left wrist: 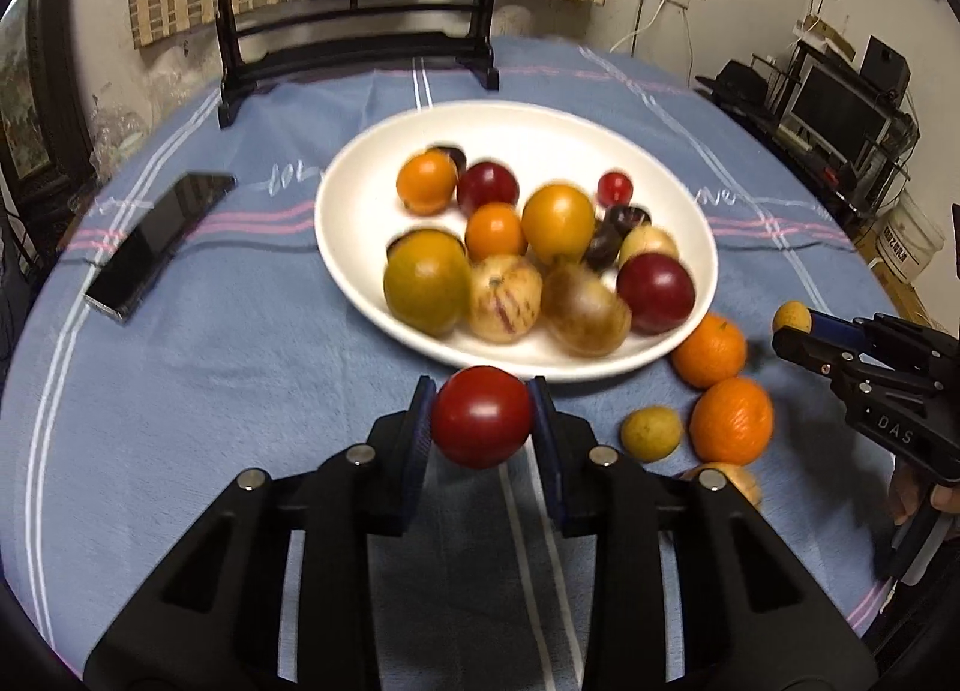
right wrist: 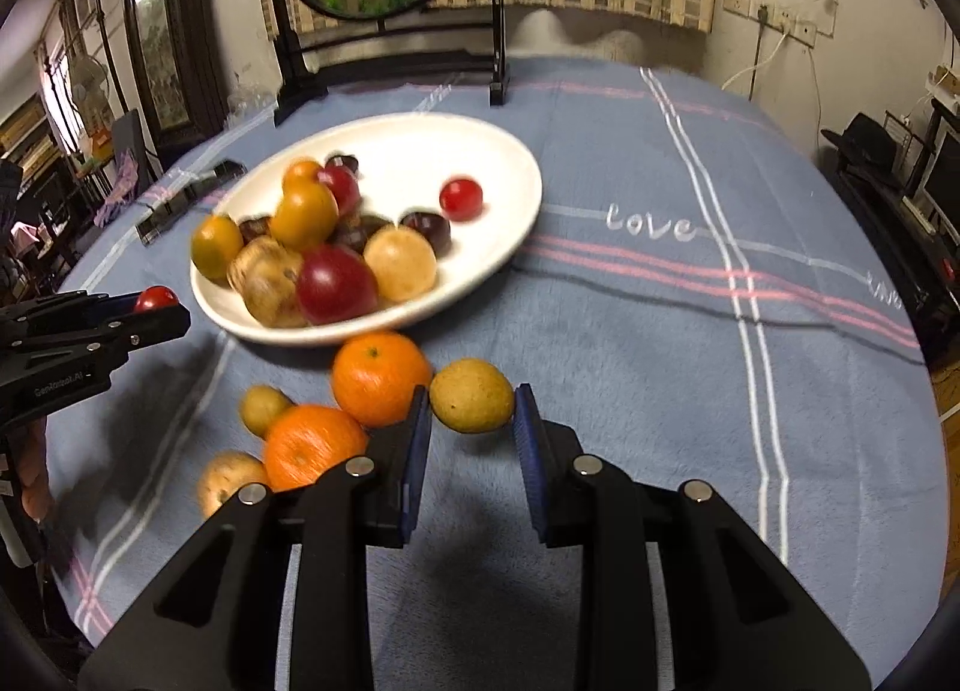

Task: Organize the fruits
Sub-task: 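Carry the red tomato and yellow fruit onto the plate and open both tools, then withdraw both open tools from the plate toward the remaining fruits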

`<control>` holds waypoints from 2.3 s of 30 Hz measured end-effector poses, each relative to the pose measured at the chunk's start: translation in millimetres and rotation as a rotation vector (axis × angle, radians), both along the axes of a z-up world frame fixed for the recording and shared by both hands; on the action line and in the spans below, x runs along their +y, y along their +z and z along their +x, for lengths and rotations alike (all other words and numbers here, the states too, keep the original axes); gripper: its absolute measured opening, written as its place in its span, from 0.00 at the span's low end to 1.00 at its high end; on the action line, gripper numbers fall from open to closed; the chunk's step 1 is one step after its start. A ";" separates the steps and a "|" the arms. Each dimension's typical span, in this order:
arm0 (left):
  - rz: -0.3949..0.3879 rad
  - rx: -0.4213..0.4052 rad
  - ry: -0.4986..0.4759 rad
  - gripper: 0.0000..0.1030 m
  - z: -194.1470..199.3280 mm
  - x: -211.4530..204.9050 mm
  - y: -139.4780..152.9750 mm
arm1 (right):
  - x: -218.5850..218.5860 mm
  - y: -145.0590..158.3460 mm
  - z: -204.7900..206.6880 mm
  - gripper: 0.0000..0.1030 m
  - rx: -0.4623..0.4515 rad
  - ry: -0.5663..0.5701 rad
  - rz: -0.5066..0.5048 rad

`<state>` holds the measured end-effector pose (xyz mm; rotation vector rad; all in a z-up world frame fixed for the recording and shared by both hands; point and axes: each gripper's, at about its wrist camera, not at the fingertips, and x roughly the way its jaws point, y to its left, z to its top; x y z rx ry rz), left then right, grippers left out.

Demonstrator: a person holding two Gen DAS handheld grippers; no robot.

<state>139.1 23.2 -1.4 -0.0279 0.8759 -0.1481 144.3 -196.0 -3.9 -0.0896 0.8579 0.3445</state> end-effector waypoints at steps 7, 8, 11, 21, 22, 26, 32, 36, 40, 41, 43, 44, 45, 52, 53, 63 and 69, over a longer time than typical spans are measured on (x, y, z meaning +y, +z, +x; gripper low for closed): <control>0.031 -0.068 -0.031 0.31 20.0 -13.7 28.1 | 9.2 34.2 8.4 0.28 -0.067 0.006 0.040; 0.030 -0.071 -0.031 0.31 24.9 -14.5 30.0 | 12.9 38.3 12.7 0.28 -0.072 0.005 0.050; 0.004 -0.068 -0.013 0.31 48.0 -15.8 35.4 | 22.6 44.1 23.4 0.28 -0.075 0.002 0.073; -0.008 -0.035 0.105 0.31 112.7 -6.9 21.3 | 64.6 37.6 80.6 0.28 -0.037 -0.039 0.098; -0.004 -0.031 0.112 0.31 115.3 -5.9 18.1 | 66.9 34.3 85.6 0.28 -0.030 -0.046 0.094; 0.016 -0.025 0.112 0.31 118.3 -5.8 11.2 | 71.0 19.5 100.0 0.28 -0.001 -0.065 0.078; 0.037 -0.011 0.116 0.31 121.1 -5.1 3.1 | 69.0 6.8 111.2 0.28 0.035 -0.081 0.089; 0.046 0.000 0.123 0.31 122.4 -5.3 -2.1 | 68.0 2.2 112.0 0.28 0.061 -0.079 0.096; 0.065 -0.004 0.121 0.31 120.6 -9.0 -4.5 | 64.3 -0.7 112.3 0.30 0.081 -0.078 0.120; 0.072 -0.008 0.120 0.31 119.9 -9.8 -4.2 | 64.0 -1.1 111.9 0.30 0.081 -0.078 0.119; 0.070 -0.011 0.120 0.32 119.0 -9.9 -4.0 | 64.1 -1.9 111.4 0.30 0.082 -0.075 0.119; 0.068 -0.011 0.121 0.32 118.9 -9.2 -3.8 | 64.0 -1.9 110.8 0.30 0.082 -0.074 0.121; 0.066 -0.011 0.122 0.32 118.8 -9.2 -4.1 | 63.8 -2.2 110.9 0.30 0.082 -0.073 0.122; 0.064 -0.049 0.124 0.49 115.3 -10.7 -1.1 | 61.0 -2.6 108.8 0.30 0.089 -0.072 0.130; 0.057 -0.058 0.126 0.57 114.4 -10.3 0.5 | 60.4 -2.5 108.2 0.30 0.091 -0.072 0.133; 0.071 -0.086 0.160 0.82 108.4 -7.3 2.2 | 53.8 2.5 99.0 0.50 0.067 -0.082 0.155; 0.085 -0.093 0.167 0.89 106.0 -4.9 4.9 | 55.0 0.0 92.5 0.53 0.072 -0.067 0.140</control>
